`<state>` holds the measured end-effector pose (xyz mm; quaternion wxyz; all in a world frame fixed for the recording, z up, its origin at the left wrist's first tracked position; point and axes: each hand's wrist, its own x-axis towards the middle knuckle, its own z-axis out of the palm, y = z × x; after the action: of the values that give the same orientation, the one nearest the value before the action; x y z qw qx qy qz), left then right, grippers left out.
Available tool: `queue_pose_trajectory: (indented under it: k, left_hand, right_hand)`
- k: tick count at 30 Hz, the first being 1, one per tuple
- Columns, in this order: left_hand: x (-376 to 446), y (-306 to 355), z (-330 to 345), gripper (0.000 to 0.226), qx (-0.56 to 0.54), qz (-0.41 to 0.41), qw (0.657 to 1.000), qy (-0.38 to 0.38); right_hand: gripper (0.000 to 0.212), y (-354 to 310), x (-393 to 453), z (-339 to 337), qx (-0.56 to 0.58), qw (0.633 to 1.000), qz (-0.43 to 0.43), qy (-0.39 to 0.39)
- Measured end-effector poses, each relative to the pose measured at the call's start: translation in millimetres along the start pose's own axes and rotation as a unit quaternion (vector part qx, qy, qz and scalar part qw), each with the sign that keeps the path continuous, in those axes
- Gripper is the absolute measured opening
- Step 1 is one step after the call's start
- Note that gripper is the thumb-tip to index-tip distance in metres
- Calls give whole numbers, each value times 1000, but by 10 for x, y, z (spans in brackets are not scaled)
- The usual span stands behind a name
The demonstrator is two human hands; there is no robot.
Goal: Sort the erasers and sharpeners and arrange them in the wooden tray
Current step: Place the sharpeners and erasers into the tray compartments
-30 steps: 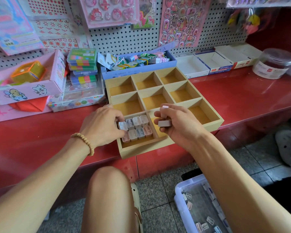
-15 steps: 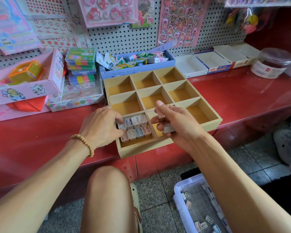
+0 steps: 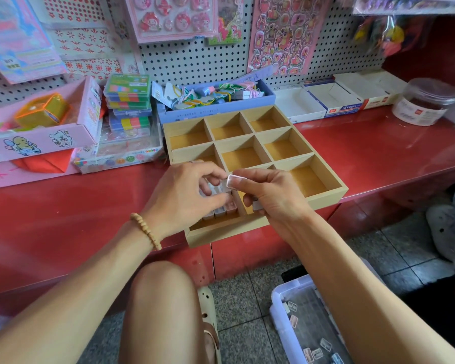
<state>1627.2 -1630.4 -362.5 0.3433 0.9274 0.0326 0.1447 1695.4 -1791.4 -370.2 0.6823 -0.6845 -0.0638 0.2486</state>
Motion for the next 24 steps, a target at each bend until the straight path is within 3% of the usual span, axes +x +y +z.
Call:
queue_pose_trajectory:
  k: [4,18,20,24]
  left_hand:
    - [29,32,90,13,-20,0,999,46]
    - [28,107,126,32,22,37,999,29]
    - [44,69,109,37,24,18,999,19]
    - [51,-19,103,30,44,-11,999,-18]
  right_hand:
    - [12,9,-30,1,7,1000,-14,-3]
    - [15,16,-7,-48,5,1000,1,-21]
    - [13,11,10,-111,48,999,11,-6]
    - [32,-9,32,-244,132,991,-2,19]
